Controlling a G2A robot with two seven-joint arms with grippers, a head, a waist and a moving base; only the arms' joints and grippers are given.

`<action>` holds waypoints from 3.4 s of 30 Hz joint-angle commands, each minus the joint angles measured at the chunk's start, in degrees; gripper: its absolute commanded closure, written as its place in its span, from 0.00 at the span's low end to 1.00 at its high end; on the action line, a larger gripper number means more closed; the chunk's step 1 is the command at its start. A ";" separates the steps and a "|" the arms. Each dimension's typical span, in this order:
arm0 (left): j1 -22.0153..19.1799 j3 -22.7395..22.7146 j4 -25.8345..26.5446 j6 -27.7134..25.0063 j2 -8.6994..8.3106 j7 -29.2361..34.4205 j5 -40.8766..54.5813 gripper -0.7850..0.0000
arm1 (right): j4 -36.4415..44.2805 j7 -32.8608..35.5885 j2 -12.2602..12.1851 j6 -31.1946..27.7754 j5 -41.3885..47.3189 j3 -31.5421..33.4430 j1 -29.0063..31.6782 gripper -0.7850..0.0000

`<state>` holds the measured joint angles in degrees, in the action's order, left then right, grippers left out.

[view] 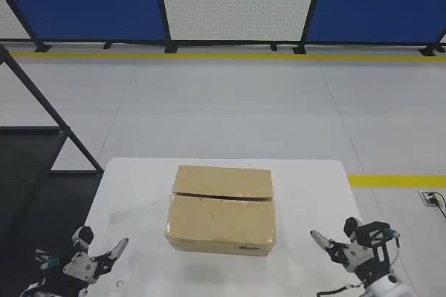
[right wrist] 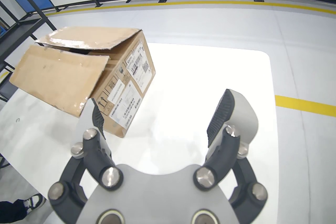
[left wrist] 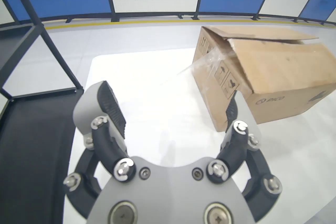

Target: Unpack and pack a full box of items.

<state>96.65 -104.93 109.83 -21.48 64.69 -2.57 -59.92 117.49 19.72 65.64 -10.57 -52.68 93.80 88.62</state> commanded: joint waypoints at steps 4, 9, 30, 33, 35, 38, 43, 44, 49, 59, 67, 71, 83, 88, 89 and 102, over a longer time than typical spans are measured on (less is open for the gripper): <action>0.08 -0.43 1.43 -1.40 -0.12 0.98 -0.19 0.00 | -0.03 4.04 -0.02 1.21 -0.48 -1.62 -3.18 0.00; 0.08 -0.43 1.43 -1.40 -0.12 0.98 -0.19 0.00 | -0.03 4.04 -0.02 1.21 -0.48 -1.62 -3.18 0.00; -17.96 1.49 -4.93 -4.58 -1.94 36.72 37.13 0.00 | -13.92 27.68 0.19 -0.88 42.72 -7.20 -21.71 0.00; -19.82 1.78 -5.97 -4.09 -2.28 41.76 41.42 0.00 | -15.53 29.52 0.12 -0.92 43.55 -7.89 -23.83 0.00; -19.82 1.78 -5.97 -4.09 -2.28 41.76 41.42 0.00 | -15.53 29.52 0.12 -0.92 43.55 -7.89 -23.83 0.00; -19.82 1.78 -5.97 -4.09 -2.28 41.76 41.42 0.00 | -15.53 29.52 0.12 -0.92 43.55 -7.89 -23.83 0.00; -19.73 1.85 -6.03 -3.89 -2.26 41.59 41.47 0.00 | -15.71 28.97 0.15 -0.95 43.41 -8.23 -23.56 0.00; -19.60 2.31 -6.18 -3.05 -2.23 41.21 41.73 0.00 | -16.33 28.22 0.22 -1.12 43.26 -9.04 -23.46 0.00; -22.67 5.15 -7.97 2.45 -2.22 43.07 46.36 0.00 | -19.82 26.05 0.54 -1.93 46.34 -11.34 -25.85 0.00; -28.08 8.59 -12.47 5.58 -2.77 49.45 50.65 0.00 | -29.32 28.32 0.82 -6.06 50.34 -15.15 -32.33 0.00; -27.34 8.20 -12.87 5.18 -3.18 49.25 52.70 0.00 | -32.21 32.08 0.80 -9.17 56.81 -16.29 -34.56 0.00; -26.88 8.14 -12.49 5.07 -3.36 49.02 53.53 0.00 | -31.86 35.10 0.48 -11.16 61.28 -15.29 -34.26 0.00; -25.92 9.67 -11.28 5.01 -3.75 48.48 53.95 0.00 | -23.90 51.53 -1.26 -19.82 76.00 -11.16 -28.35 0.00; -26.35 10.81 -11.44 5.06 -3.88 48.46 53.96 0.00 | -18.94 54.22 -2.26 -19.78 74.83 -10.65 -25.28 0.00; -26.45 11.06 -11.52 5.09 -3.90 48.41 53.90 0.00 | -18.05 54.38 -2.51 -19.63 74.20 -10.76 -24.71 0.00; -26.63 13.50 -12.78 5.27 -4.19 48.15 53.65 0.00 | -13.73 54.20 -6.10 -19.80 65.98 -16.71 -21.10 0.00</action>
<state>69.94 -91.45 97.14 -16.25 60.53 45.51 -6.26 103.82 73.99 59.78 -30.30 13.96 77.67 67.53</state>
